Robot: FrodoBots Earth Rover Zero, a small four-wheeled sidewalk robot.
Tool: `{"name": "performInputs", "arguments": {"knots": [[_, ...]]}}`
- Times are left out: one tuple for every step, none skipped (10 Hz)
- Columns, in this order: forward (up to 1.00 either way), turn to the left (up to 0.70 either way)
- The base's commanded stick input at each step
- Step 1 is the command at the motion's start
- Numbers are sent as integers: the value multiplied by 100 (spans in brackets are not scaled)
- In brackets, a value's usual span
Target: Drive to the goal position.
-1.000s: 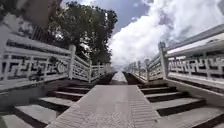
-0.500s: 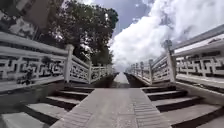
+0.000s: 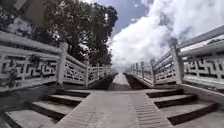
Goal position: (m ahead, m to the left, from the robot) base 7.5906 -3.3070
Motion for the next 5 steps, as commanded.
{"name": "performInputs", "arguments": {"knots": [[70,0],[70,0],[70,0],[70,0],[70,0]]}}
